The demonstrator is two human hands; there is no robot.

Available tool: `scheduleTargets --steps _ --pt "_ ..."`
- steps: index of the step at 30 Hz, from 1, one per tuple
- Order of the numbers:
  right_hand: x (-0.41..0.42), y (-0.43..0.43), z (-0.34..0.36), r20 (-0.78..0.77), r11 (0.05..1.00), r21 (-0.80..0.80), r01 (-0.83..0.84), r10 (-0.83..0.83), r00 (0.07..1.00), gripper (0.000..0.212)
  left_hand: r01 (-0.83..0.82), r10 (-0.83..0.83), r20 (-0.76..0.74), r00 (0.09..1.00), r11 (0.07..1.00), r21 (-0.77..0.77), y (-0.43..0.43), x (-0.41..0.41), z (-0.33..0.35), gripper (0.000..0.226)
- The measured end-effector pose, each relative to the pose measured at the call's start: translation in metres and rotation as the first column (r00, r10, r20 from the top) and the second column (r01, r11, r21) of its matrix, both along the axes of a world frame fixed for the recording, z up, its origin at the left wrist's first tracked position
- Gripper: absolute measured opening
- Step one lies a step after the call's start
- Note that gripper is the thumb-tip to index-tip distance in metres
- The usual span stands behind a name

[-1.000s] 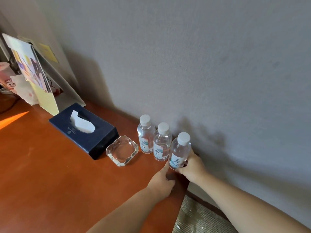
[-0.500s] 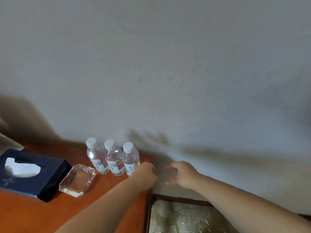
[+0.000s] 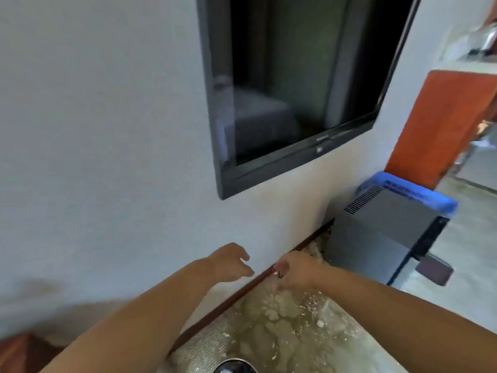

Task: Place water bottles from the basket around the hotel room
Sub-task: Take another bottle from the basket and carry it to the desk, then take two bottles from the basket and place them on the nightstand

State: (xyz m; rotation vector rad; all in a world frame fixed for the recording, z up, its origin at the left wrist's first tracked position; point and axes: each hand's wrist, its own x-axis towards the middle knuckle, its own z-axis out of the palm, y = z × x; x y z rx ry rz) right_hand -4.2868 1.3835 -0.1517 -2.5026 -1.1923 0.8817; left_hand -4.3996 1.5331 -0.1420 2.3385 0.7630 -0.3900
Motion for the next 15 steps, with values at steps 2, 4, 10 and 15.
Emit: scheduleTargets --steps 2,4,10,15 --pt "0.034 -0.068 0.005 0.035 0.996 0.007 0.091 -0.091 0.995 0.052 0.146 -0.147 0.013 0.989 0.989 0.026 -0.058 0.054 0.004 0.049" --pt "0.063 -0.137 0.008 0.056 0.978 0.028 0.207 -0.209 0.976 0.045 0.276 -0.278 0.038 0.96 0.96 0.038 -0.119 0.101 0.006 0.04" --pt "0.12 -0.324 0.012 -0.063 0.766 0.168 0.62 -0.619 0.783 0.047 0.543 -0.544 0.085 0.834 0.839 0.045 -0.287 0.207 0.01 0.041" --pt "0.143 -0.419 0.003 -0.142 0.599 0.195 0.777 -0.767 0.626 0.043 0.675 -0.675 0.068 0.734 0.737 0.028 -0.371 0.265 0.019 0.022"
